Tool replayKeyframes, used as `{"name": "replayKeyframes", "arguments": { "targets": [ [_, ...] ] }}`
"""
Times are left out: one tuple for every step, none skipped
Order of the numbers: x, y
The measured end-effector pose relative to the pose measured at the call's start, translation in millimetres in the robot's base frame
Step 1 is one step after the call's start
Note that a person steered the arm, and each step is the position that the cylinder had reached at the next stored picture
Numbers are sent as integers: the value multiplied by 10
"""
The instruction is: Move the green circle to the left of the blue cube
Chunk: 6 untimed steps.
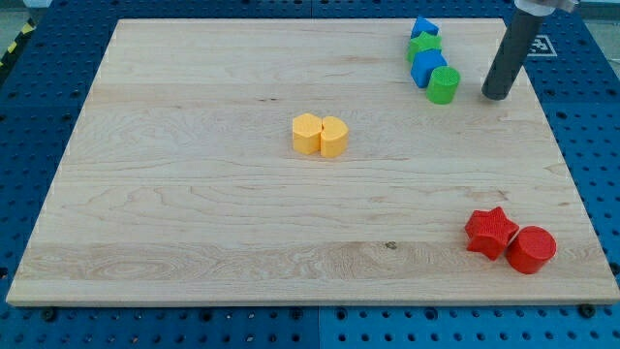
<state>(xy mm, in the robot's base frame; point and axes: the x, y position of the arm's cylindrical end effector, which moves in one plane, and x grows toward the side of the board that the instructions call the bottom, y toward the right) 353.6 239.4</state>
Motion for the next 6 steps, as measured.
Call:
{"name": "replayKeyframes", "arguments": {
  "targets": [
    [-1, -196],
    [-1, -545],
    [-16, -904],
    [-27, -1181],
    [-27, -1385],
    [-29, -1583]
  ]
}}
